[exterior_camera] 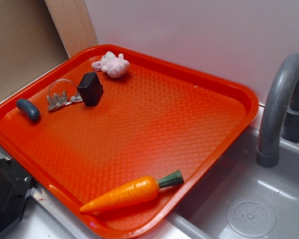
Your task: Grab the black box.
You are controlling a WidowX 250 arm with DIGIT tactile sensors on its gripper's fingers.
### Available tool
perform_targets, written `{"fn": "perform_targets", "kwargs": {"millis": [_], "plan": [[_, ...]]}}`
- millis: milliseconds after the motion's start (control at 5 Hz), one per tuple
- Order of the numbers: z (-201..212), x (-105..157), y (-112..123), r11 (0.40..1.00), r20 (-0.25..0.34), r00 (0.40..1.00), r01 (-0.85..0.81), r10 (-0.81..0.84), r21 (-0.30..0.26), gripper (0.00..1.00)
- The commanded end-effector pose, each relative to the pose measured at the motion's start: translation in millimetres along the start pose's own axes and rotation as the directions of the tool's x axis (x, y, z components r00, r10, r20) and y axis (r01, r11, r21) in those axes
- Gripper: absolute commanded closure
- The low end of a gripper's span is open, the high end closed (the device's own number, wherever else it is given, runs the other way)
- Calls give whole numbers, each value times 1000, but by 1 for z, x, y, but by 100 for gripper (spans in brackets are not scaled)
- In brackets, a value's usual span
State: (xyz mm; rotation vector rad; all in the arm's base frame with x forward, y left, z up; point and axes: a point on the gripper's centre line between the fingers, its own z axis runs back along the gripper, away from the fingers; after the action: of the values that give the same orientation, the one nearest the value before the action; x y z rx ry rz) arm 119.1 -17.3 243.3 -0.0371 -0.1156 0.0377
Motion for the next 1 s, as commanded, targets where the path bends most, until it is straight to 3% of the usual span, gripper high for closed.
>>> {"fn": "perform_targets", "kwargs": {"millis": [0,200,400,600,800], "plan": [[0,0,0,1000,0,1000,0,0,0,0],[-28,33,24,972,67,970,-233,235,-28,0],[-57,62,53,936,81,933,-345,349,-63,0],[-96,83,72,926,69,923,-376,378,-43,0],[-141,106,85,950,108,944,-311,311,-23,0]]}}
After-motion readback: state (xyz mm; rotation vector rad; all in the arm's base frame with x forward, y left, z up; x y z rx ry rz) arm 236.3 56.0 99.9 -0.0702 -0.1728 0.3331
